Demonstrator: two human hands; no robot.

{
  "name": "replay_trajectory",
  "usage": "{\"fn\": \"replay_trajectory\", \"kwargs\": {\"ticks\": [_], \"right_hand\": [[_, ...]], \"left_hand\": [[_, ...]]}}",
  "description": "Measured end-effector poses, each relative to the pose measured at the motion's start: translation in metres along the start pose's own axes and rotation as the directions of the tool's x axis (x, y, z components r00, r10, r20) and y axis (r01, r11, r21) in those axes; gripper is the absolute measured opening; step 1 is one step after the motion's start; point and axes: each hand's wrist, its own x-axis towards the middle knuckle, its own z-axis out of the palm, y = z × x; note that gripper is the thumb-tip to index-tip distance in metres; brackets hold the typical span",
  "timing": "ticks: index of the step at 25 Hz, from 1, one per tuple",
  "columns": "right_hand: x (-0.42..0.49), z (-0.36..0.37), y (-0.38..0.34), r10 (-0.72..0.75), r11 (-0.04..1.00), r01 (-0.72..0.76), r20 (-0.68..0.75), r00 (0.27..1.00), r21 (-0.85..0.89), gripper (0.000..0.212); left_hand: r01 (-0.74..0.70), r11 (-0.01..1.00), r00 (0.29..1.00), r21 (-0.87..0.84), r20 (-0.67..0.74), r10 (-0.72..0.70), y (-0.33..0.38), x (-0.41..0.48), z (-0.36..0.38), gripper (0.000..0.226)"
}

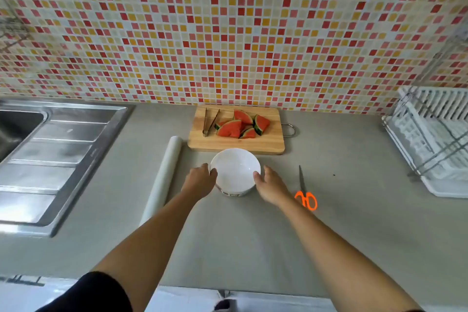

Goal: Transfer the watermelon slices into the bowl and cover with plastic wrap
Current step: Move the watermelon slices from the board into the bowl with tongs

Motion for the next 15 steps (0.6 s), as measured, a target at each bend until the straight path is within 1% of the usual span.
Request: {"fn": "replay_trajectory", "kwargs": {"ticks": [2,4,6,8,12,15], "right_hand": [[0.010,0.006,-0.003,0.073,0.995,-0.069,-0.051,0.996,0.069,0.057],[0.015,0.012,-0.002,0.089,0.993,-0.083,-0.066,0.994,0.085,0.052],[0.028,0.014,0.000,0.078,0.994,-0.070,-0.097,0.992,0.084,0.042],[0.038,0.014,-0.005,0.068,0.994,-0.055,-0.140,0.988,0.096,0.037],[0.053,0.017,-0.007,0.063,0.995,-0.045,-0.206,0.976,0.090,0.034],[0.062,0.019,-0.008,0.096,0.992,-0.076,-0.228,0.969,0.098,0.035]], "left_hand": [[0.017,0.996,1.000,-0.092,0.020,-0.015,-0.001,0.011,0.003,0.036],[0.006,0.987,1.000,-0.158,0.030,-0.001,0.000,0.019,0.005,0.032],[-0.030,0.987,0.999,-0.158,0.009,0.032,0.002,0.031,0.008,0.032],[-0.061,0.989,0.998,-0.134,-0.015,0.059,0.004,0.044,0.008,0.032],[-0.116,0.987,0.993,-0.111,-0.026,0.114,0.003,0.062,0.012,0.032],[-0.158,0.975,0.987,-0.157,-0.048,0.152,-0.001,0.070,0.016,0.035]]}}
